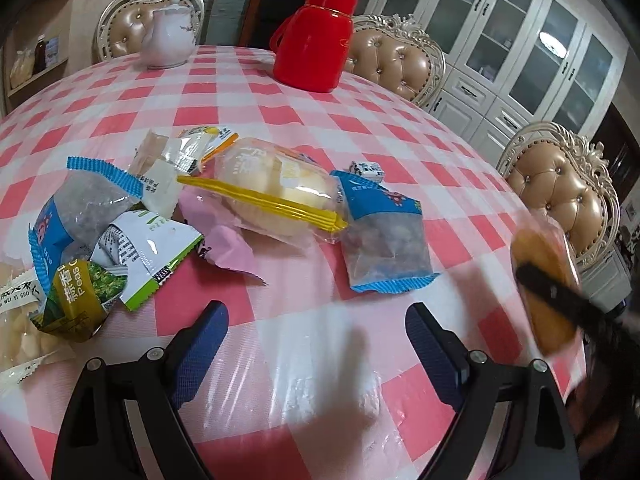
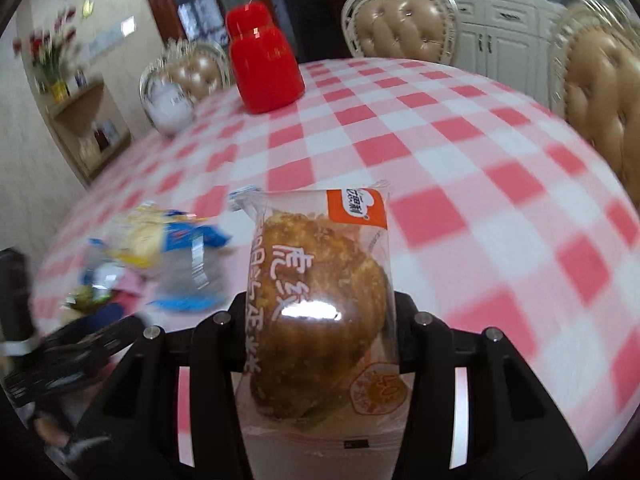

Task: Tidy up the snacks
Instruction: 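Grasp the round bun bag with the right tool while the left tool grasps the blue-labelled bag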

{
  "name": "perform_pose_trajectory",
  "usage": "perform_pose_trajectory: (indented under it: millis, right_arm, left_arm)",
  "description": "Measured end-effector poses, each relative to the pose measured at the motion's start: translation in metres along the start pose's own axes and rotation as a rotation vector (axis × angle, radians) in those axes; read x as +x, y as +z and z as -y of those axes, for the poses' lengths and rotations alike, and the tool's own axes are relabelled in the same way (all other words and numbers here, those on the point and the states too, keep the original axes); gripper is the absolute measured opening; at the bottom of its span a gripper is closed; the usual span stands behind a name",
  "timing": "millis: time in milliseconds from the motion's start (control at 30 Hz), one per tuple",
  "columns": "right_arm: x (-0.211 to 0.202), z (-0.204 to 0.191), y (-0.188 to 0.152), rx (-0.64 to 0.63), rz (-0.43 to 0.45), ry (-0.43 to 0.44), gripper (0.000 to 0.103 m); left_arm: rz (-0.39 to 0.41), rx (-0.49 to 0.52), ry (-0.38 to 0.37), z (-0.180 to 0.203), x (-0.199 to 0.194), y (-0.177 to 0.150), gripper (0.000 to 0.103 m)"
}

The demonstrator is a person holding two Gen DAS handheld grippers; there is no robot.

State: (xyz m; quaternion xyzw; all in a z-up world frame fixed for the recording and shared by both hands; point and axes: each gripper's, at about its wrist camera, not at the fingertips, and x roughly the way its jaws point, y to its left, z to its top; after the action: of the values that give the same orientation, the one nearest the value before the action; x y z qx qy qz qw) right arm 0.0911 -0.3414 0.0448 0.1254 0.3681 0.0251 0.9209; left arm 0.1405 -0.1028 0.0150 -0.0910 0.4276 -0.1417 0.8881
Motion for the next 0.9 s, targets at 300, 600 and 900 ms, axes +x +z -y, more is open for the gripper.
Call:
perform_pose_trajectory:
  millis: [300,600,900]
  right_arm:
    - [-0.016,-0.033,-0.015,-0.073,0.089,-0.110,0.051]
    - [-0.037,0.009,-0.001,0.073,0.171,-0.121,0.051]
    - [-0.018,0.003,-0.006,0.048,0.103,-0.080,0.051]
  left_arm:
    - [-0.045,0.010,0.029,0.023,0.013,0.006,0.092]
    - [-0.050,-0.031,0.113,0.059,0.066,0.048,0.093]
    - [-0.046,0.152,0.202,0.077,0.070,0.041,0.064]
